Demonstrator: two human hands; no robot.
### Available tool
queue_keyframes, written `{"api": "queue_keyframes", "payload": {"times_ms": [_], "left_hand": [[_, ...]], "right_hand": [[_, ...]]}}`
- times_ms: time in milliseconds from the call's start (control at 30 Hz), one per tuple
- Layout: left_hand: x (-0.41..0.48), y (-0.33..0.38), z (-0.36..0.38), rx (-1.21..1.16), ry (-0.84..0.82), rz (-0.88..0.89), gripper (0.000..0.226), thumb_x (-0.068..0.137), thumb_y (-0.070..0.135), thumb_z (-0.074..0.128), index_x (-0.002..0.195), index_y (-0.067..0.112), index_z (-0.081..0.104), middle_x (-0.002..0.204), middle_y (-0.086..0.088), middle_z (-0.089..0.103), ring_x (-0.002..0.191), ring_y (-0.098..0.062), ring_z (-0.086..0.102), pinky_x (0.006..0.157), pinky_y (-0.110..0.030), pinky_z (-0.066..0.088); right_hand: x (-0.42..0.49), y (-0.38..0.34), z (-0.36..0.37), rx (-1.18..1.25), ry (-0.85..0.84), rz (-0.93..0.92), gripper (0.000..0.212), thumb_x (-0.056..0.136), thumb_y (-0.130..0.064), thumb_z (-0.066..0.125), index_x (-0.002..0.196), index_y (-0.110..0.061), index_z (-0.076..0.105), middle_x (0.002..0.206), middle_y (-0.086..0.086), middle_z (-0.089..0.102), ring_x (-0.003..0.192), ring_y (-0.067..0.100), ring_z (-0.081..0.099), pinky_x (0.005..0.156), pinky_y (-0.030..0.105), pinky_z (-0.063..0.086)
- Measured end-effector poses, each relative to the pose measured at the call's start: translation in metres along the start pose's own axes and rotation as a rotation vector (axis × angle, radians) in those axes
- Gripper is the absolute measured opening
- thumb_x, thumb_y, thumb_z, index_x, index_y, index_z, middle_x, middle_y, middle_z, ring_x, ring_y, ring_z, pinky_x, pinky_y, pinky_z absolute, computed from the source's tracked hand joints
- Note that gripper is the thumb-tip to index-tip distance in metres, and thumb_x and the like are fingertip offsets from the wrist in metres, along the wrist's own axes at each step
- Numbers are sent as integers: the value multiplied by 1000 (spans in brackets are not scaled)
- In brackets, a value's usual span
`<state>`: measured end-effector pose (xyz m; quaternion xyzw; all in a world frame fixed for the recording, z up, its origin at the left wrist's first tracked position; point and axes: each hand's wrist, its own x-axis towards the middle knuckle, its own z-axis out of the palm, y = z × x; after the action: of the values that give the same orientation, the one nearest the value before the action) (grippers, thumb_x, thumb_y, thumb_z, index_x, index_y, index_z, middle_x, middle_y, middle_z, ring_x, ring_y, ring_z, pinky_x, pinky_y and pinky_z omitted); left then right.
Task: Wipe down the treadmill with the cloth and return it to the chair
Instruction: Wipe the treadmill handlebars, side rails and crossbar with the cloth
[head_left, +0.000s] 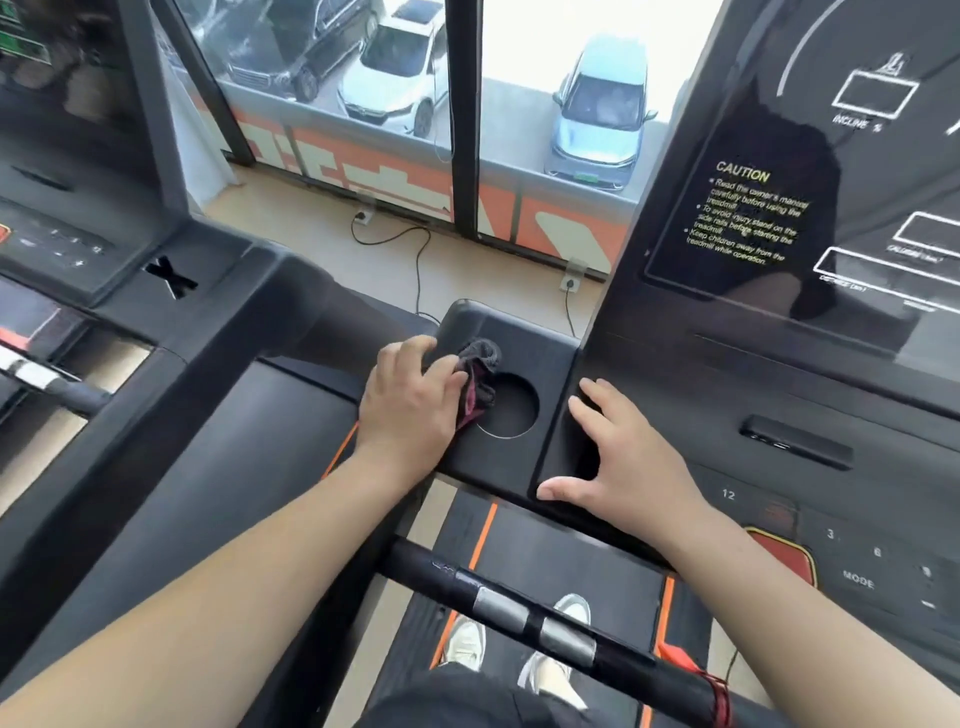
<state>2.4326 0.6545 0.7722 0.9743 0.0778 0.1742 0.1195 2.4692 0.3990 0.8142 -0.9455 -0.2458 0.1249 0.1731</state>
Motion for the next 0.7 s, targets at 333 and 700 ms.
{"api": "queue_keyframes", "payload": {"times_ms": [333, 700], "left_hand": [[0, 53, 16, 266, -457, 372, 53, 106, 43, 22, 139, 16, 53, 142, -4, 56, 133, -24, 49, 118, -43, 25], [18, 105, 5, -491, -531, -492, 38, 109, 34, 26, 98, 14, 57, 111, -6, 65, 107, -34, 59, 89, -41, 41]], "right_hand": [[-2, 7, 7, -17, -38, 21, 106, 71, -62, 81, 157, -19, 35, 168, -13, 17, 155, 3, 5, 123, 33, 28], [1, 6, -4, 2, -68, 31, 106, 69, -67, 80, 156, -25, 36, 166, -18, 20, 153, -1, 8, 122, 31, 27]]}}
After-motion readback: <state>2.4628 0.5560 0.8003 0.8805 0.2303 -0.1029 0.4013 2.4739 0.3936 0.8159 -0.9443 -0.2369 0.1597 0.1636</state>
